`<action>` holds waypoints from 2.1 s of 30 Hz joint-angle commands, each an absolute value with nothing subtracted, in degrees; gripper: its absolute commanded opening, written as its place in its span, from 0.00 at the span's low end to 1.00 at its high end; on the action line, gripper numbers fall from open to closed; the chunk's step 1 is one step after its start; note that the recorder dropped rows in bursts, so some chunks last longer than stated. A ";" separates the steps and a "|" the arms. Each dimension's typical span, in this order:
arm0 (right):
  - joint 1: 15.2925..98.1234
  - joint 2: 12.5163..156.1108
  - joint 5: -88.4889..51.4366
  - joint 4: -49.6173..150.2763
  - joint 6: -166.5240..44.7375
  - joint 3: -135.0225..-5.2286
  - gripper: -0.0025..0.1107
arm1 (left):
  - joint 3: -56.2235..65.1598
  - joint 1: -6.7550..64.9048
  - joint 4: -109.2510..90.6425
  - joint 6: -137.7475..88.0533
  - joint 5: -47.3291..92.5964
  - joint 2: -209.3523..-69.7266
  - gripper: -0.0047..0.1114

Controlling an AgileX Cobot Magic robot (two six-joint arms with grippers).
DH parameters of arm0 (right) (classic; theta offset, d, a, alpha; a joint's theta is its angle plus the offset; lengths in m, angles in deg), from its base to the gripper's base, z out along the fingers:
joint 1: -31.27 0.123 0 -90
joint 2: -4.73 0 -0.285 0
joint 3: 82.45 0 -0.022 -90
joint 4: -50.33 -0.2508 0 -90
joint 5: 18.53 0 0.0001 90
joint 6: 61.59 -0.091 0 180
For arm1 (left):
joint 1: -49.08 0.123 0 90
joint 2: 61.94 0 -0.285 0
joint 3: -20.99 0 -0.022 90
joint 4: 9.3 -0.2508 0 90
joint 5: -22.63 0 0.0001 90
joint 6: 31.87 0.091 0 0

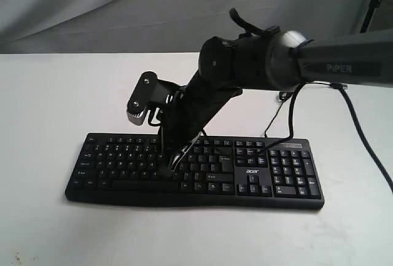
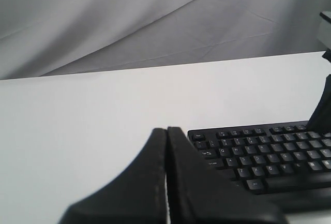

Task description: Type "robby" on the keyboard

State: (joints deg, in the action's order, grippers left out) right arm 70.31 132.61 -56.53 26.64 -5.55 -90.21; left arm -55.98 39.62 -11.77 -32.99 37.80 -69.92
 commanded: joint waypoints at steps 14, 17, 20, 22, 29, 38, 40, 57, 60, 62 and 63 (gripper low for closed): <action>75.36 134.36 -54.28 22.09 -1.63 -89.94 0.02 | -56.22 39.26 -12.04 -33.14 37.50 -69.73 0.04; 75.36 134.90 -53.96 21.93 -1.63 -89.94 0.02 | -56.22 39.26 -12.04 -33.14 37.50 -69.73 0.04; 75.36 134.90 -52.92 21.72 -1.63 -89.94 0.02 | -56.22 39.26 -12.04 -33.14 37.50 -69.73 0.04; 75.36 134.90 -52.20 21.42 -1.63 -89.94 0.02 | -56.22 39.26 -12.04 -33.14 37.50 -69.73 0.04; 75.36 136.12 -51.38 20.22 -1.63 -89.94 0.02 | -56.22 39.26 -12.04 -33.14 37.50 -69.73 0.04; 75.23 136.10 -50.24 19.16 -1.63 -89.94 0.02 | -56.22 39.26 -12.04 -33.14 37.50 -69.73 0.04; 75.24 136.10 -49.85 18.64 -1.63 -89.94 0.02 | -56.22 39.26 -12.04 -33.14 37.50 -69.73 0.04; 73.59 135.98 -47.62 14.28 2.39 -87.39 0.02 | -56.22 39.26 -12.04 -33.14 37.50 -69.73 0.04; 73.59 135.98 -48.02 14.28 2.39 -87.39 0.02 | -56.22 39.26 -12.04 -33.14 37.50 -69.73 0.04; 73.59 135.98 -48.03 14.38 2.39 -87.39 0.02 | -56.22 39.26 -12.04 -33.14 37.50 -69.73 0.04; 73.59 135.98 -48.03 14.38 2.39 -87.39 0.02 | -56.22 39.26 -12.04 -33.14 37.50 -69.73 0.04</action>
